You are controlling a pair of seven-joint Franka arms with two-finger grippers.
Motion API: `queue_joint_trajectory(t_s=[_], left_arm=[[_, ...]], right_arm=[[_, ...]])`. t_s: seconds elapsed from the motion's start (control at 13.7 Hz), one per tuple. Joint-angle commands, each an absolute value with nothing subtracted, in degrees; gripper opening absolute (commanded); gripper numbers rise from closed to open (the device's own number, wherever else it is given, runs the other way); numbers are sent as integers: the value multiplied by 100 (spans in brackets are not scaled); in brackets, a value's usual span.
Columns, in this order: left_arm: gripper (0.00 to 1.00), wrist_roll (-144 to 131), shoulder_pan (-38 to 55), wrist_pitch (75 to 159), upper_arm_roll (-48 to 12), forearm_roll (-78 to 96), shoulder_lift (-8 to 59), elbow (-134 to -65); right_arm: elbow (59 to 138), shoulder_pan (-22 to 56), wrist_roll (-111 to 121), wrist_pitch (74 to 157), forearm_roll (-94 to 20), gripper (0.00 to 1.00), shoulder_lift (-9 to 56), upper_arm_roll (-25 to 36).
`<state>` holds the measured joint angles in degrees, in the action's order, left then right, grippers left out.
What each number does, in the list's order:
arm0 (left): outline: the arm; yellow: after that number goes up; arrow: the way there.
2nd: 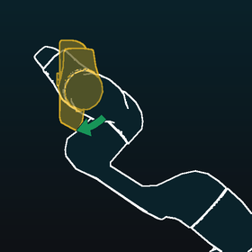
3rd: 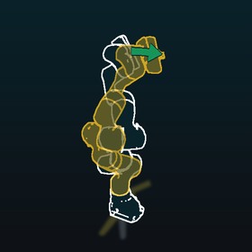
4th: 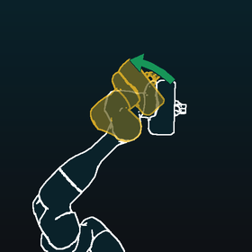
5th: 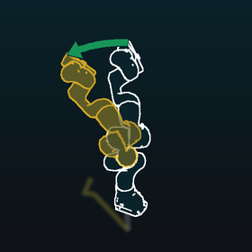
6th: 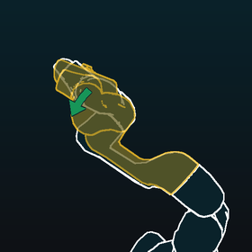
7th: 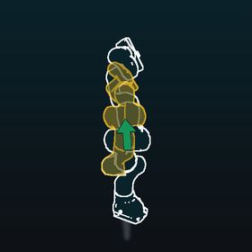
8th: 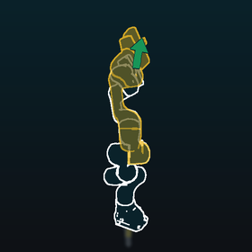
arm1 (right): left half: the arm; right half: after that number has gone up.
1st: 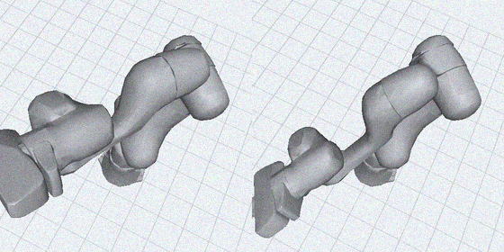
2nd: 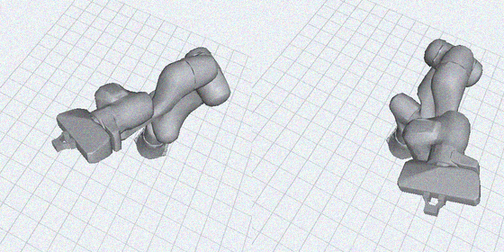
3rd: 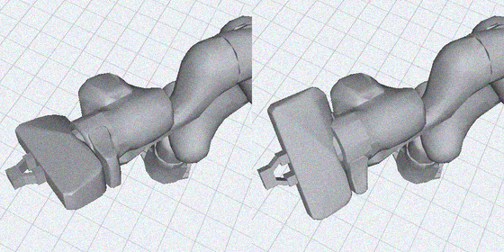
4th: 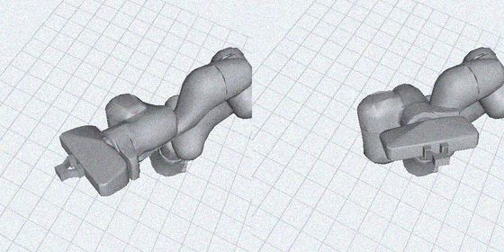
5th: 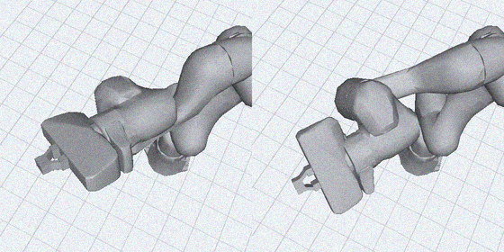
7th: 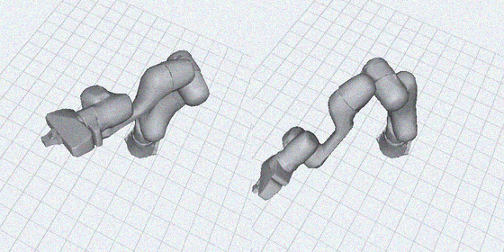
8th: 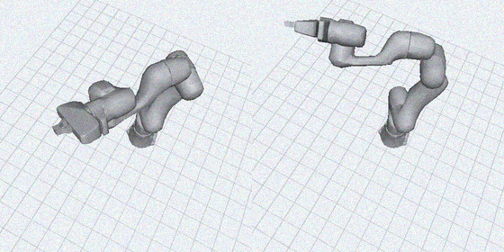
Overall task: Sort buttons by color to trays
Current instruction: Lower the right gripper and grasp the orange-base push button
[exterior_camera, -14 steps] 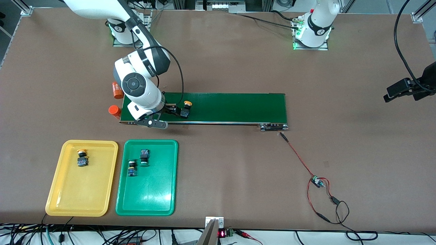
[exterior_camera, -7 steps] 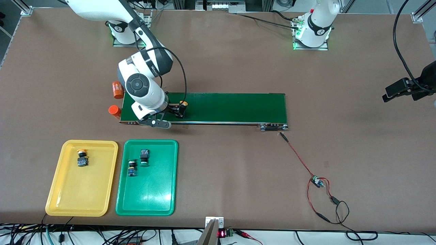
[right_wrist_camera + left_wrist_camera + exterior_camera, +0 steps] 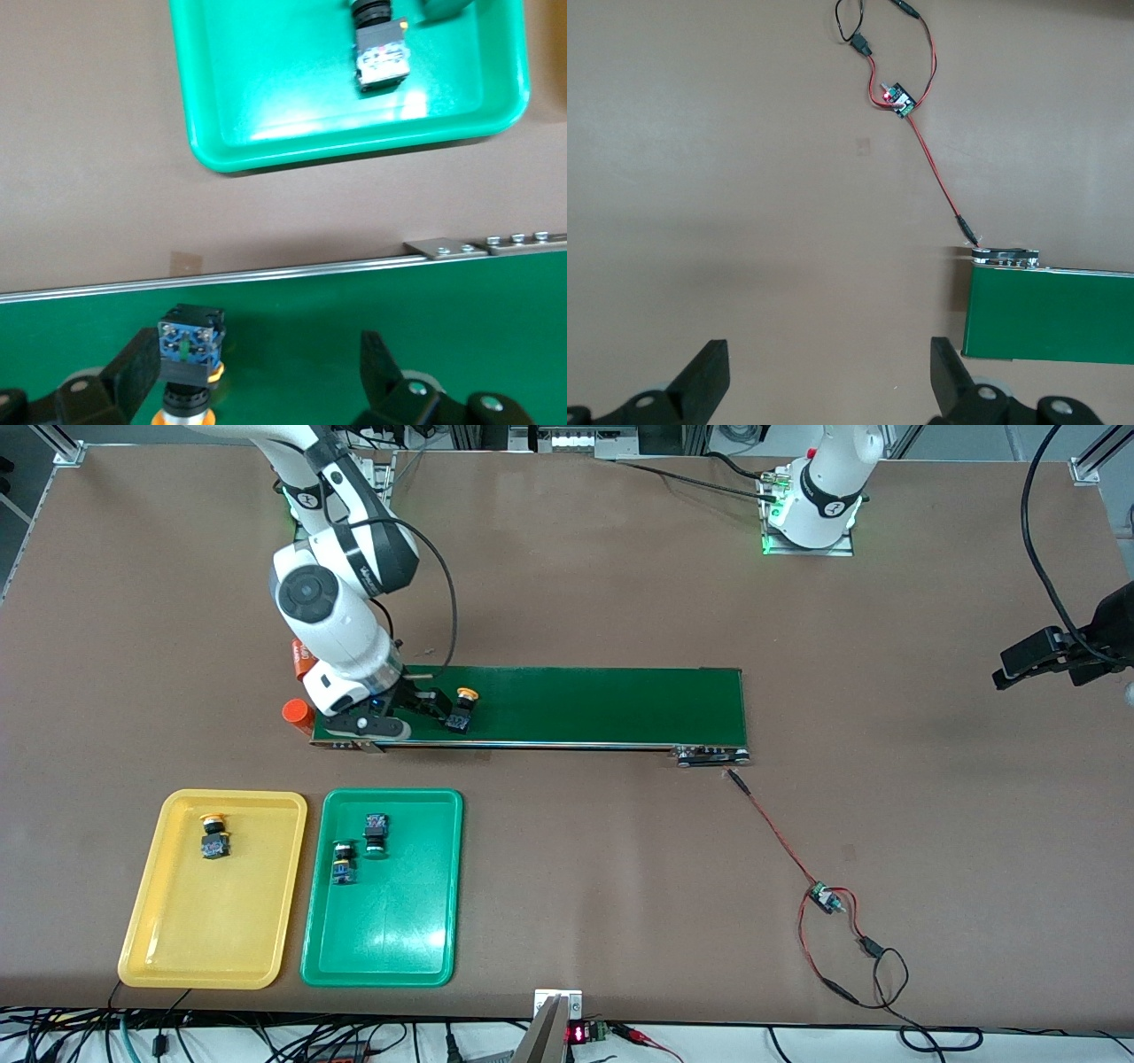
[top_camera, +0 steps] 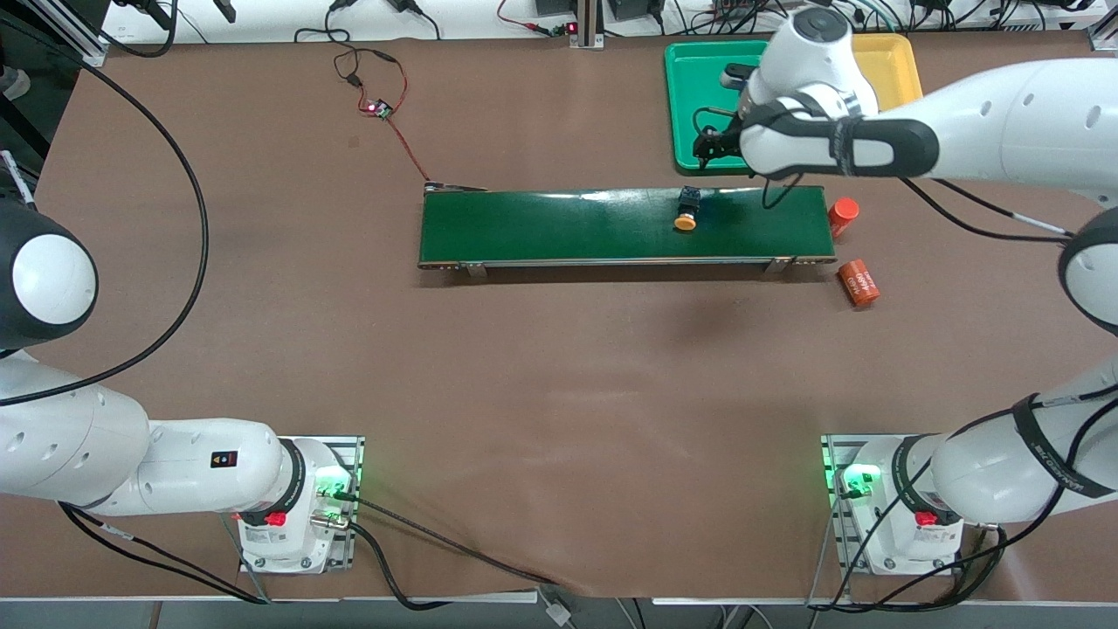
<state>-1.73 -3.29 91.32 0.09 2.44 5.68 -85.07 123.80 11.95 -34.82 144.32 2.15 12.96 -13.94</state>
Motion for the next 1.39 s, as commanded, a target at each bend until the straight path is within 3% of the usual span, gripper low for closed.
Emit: queue_joint_trajectory(t_s=[0.0,1.31], left_arm=[[100,-167,-360,9062,-9,255,527,-8499],[100,-158,-334,9141,-18,237,527,-8473]], right_arm=[[12876,1099,-3410,14836,211,100,984,-1433],[12867,1125,-3832,14713,509,100,1424,-1433]])
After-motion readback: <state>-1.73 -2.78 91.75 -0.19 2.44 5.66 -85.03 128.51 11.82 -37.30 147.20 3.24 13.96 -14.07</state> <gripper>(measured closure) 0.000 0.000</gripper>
